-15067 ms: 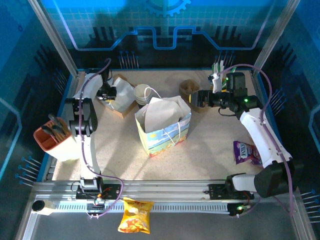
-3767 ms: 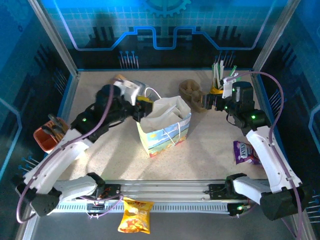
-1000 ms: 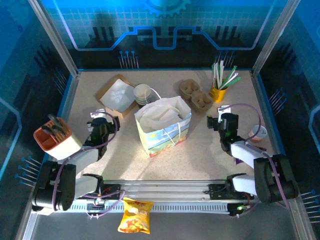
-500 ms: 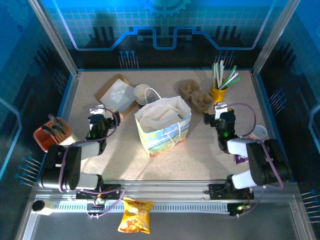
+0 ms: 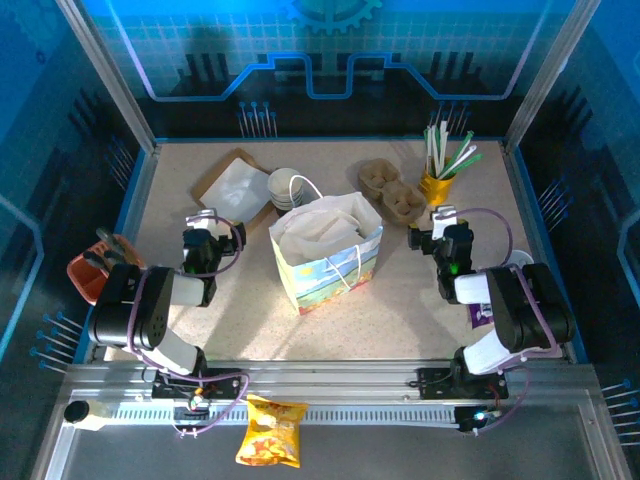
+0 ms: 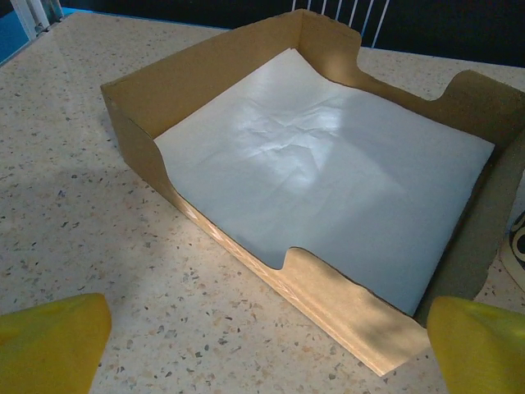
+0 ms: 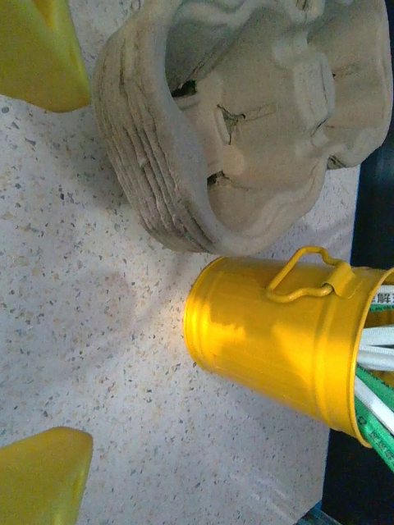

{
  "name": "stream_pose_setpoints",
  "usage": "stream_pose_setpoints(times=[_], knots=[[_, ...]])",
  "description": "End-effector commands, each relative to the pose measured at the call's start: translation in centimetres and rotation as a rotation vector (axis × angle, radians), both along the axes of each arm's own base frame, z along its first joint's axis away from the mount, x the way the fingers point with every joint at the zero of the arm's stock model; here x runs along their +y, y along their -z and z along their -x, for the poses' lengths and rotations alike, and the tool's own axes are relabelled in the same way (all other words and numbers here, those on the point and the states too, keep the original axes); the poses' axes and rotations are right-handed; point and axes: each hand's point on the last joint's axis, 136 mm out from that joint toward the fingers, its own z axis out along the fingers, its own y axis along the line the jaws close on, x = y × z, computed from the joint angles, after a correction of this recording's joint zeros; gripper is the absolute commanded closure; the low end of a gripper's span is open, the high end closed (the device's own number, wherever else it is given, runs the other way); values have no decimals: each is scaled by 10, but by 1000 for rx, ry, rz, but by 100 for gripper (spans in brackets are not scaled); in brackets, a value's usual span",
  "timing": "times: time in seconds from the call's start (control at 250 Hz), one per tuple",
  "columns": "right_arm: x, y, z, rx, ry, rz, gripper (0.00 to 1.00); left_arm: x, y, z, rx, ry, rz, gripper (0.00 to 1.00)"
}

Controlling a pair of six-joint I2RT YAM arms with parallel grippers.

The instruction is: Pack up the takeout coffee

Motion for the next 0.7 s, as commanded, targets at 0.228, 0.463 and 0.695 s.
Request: stream_pose_setpoints(times=[0.228,0.463,0.695], knots=[[1,-13,-6,-40,-6,-22,1,1,-18,0,-94,14,-16,0],[0,-13,-7,-41,-5,-22,1,2,-21,9,-138,9,-17,0],[1,-13,-7,-41,-5,-18,1,1,-23,11,-157,11,-18,0]])
